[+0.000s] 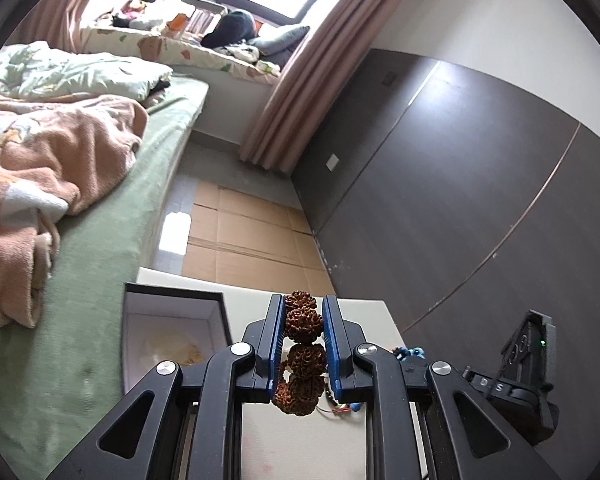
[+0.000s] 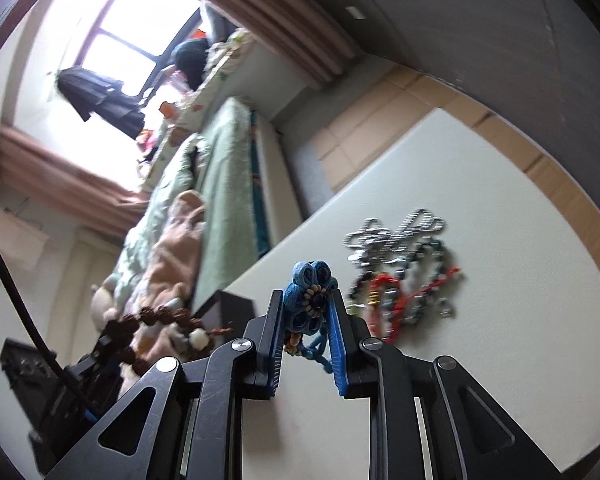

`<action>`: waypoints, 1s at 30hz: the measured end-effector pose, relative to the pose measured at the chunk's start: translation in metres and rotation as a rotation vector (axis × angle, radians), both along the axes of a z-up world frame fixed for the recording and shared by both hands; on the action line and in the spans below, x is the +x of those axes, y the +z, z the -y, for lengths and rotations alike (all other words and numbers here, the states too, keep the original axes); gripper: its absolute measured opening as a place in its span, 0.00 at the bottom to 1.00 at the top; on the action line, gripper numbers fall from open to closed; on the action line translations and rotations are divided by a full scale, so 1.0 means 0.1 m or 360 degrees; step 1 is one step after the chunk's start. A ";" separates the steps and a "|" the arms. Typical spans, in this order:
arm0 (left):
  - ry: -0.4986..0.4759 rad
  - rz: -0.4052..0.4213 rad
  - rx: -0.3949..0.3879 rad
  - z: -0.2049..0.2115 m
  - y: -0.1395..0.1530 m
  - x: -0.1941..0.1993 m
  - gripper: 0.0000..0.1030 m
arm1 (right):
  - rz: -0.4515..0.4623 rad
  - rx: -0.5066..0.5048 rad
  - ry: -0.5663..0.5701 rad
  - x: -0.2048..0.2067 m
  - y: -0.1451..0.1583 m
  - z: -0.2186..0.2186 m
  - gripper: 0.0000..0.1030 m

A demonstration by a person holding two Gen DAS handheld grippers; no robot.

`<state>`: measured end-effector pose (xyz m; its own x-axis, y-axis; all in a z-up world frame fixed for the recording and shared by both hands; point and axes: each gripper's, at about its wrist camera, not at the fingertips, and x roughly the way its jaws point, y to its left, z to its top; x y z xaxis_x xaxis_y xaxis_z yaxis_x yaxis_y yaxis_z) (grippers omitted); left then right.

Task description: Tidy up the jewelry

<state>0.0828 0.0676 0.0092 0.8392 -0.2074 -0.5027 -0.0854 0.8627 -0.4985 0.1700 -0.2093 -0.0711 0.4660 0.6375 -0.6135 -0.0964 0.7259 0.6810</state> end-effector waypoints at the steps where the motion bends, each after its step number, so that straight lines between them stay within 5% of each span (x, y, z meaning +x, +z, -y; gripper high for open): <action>1: 0.0010 0.0001 0.0001 -0.03 0.00 -0.01 0.19 | 0.0017 0.0009 0.0017 -0.02 0.02 -0.04 0.21; 16: 0.0191 -0.0046 -0.0048 -0.44 -0.11 -0.05 0.19 | 0.0146 0.0134 0.0251 -0.10 0.12 -0.64 0.21; 21: 0.0183 -0.0158 -0.0146 -0.57 -0.21 0.06 0.36 | 0.0152 0.0140 0.0309 -0.11 0.11 -0.81 0.21; 30: 0.0322 -0.0127 -0.0182 -0.75 -0.17 -0.04 0.51 | 0.0166 0.0180 0.0380 -0.08 0.11 -1.06 0.21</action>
<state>0.0785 0.1423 -0.0081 0.8282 -0.0985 -0.5517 -0.2934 0.7626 -0.5765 0.1615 -0.1031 -0.0604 0.3515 0.7985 -0.4887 -0.3295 0.5942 0.7338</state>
